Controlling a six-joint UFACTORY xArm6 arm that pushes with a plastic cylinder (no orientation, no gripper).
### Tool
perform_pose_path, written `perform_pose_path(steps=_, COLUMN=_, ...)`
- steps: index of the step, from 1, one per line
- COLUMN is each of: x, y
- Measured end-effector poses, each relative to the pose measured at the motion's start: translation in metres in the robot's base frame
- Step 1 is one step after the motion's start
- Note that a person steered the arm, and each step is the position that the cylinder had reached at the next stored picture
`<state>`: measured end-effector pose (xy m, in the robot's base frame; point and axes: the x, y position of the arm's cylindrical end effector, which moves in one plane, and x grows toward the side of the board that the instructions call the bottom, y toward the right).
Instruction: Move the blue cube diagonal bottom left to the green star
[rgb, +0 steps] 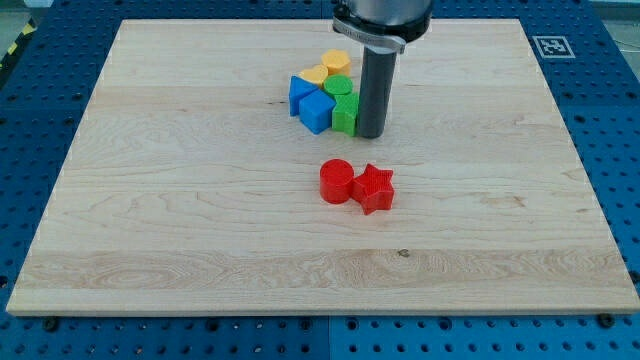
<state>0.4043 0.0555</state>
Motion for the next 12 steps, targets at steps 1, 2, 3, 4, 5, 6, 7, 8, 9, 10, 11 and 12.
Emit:
perform_pose_path(steps=1, x=-0.007, y=0.001)
perform_pose_path(steps=2, x=-0.022, y=-0.001)
perform_pose_path(steps=3, x=-0.058, y=-0.022)
perform_pose_path(steps=4, x=-0.065, y=-0.027)
perform_pose_path(steps=5, x=-0.055, y=-0.01)
perform_pose_path(steps=6, x=-0.025, y=-0.01)
perform_pose_path(steps=7, x=-0.02, y=-0.04)
perform_pose_path(steps=8, x=-0.044, y=-0.082)
perform_pose_path(steps=9, x=-0.073, y=-0.089)
perform_pose_path(steps=10, x=-0.073, y=-0.09)
perform_pose_path(steps=11, x=-0.089, y=-0.113)
perform_pose_path(steps=12, x=-0.101, y=-0.144)
